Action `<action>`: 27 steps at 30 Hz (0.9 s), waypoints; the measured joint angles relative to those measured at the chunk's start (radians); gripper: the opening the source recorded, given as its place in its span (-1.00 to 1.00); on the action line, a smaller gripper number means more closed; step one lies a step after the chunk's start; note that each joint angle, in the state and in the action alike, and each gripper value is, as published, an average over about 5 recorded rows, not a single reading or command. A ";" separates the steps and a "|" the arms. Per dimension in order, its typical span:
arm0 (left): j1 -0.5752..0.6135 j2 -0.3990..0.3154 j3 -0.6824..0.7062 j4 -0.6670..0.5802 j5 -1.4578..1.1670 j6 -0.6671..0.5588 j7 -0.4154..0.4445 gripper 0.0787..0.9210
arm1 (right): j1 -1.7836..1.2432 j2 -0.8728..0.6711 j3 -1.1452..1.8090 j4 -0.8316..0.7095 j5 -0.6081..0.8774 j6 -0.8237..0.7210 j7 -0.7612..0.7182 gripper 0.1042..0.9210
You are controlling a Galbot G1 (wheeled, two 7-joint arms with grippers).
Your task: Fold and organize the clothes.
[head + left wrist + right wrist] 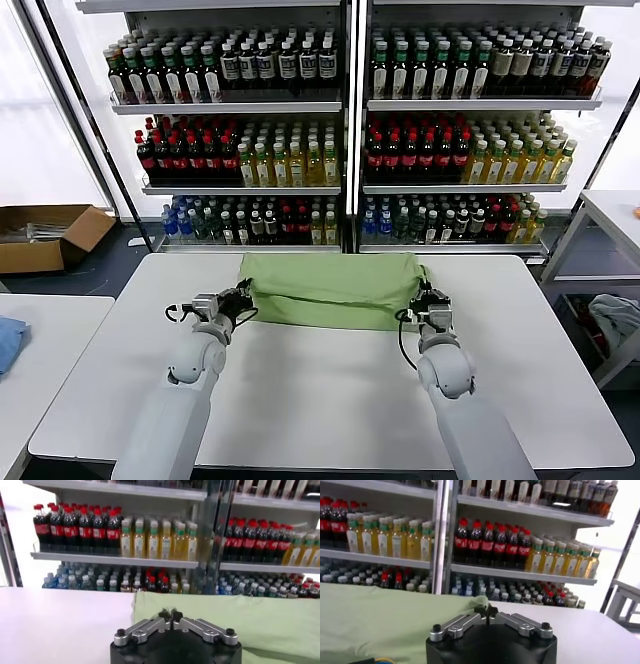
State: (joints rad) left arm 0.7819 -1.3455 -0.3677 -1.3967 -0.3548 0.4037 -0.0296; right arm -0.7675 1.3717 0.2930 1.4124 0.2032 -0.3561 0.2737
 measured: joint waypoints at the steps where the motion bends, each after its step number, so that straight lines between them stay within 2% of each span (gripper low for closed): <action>1: -0.003 -0.001 -0.001 0.003 0.001 0.003 -0.002 -0.57 | 0.006 0.006 0.001 -0.003 0.011 -0.005 0.005 -0.36; 8: -0.004 -0.002 -0.013 -0.010 0.008 0.033 -0.028 -0.10 | 0.026 0.033 0.010 0.017 0.113 -0.031 0.067 0.13; 16: 0.034 0.007 -0.028 -0.086 0.028 0.084 -0.057 0.46 | -0.041 0.001 0.031 0.152 0.131 -0.078 0.125 0.67; 20: 0.075 0.010 -0.027 -0.148 0.046 0.110 -0.056 0.69 | -0.106 -0.020 0.045 0.231 0.124 -0.106 0.140 0.75; 27: 0.120 0.012 -0.034 -0.204 0.077 0.130 -0.054 0.77 | -0.201 -0.049 0.057 0.313 0.117 -0.140 0.153 0.76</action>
State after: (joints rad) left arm 0.9019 -1.3334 -0.4012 -1.6005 -0.2777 0.5340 -0.0836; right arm -0.9684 1.3226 0.3497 1.7249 0.3203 -0.4966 0.4269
